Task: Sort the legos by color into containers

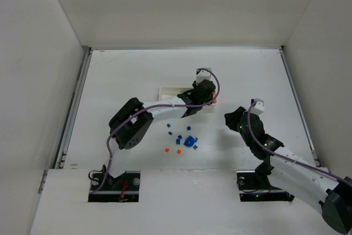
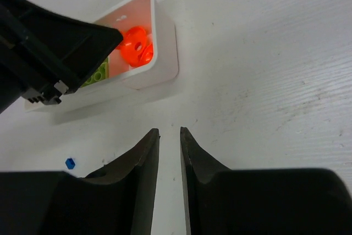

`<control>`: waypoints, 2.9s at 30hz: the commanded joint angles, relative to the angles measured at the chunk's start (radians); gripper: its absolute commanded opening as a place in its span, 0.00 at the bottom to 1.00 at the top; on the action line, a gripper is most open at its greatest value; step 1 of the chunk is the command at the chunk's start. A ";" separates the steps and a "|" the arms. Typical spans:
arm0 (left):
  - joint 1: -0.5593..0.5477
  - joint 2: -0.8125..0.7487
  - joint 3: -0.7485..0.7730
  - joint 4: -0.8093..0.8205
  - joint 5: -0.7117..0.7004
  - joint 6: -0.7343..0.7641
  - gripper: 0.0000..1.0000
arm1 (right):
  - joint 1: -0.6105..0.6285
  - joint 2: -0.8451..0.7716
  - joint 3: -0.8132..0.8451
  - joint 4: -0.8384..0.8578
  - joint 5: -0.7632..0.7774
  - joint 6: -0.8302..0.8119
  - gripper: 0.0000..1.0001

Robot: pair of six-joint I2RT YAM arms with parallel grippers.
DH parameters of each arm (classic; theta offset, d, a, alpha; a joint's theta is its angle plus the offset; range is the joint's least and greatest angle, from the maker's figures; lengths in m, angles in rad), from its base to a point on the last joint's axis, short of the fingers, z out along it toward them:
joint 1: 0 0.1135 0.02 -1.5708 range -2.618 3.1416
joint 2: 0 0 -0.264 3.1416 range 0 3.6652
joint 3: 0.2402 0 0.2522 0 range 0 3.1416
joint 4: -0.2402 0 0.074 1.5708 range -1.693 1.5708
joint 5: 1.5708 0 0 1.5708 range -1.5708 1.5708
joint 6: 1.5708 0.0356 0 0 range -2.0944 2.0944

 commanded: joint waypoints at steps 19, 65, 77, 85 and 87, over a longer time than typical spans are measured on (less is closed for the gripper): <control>-0.055 -0.547 -0.497 -0.032 -0.048 -0.022 0.22 | 0.462 0.375 0.159 0.011 -0.080 0.049 0.34; -0.060 -0.787 -0.922 -0.020 -0.008 -0.190 0.39 | 0.366 0.587 0.255 0.057 -0.171 0.147 0.35; -0.056 -0.753 -0.913 -0.017 -0.010 -0.166 0.39 | 0.410 0.694 0.338 0.023 -0.186 0.135 0.64; -0.030 -0.793 -0.921 -0.018 -0.013 -0.149 0.39 | 0.456 0.728 0.401 -0.087 -0.134 0.081 0.62; -0.021 -0.814 -0.928 -0.021 -0.008 -0.149 0.39 | 0.470 0.758 0.433 -0.110 -0.122 0.072 0.64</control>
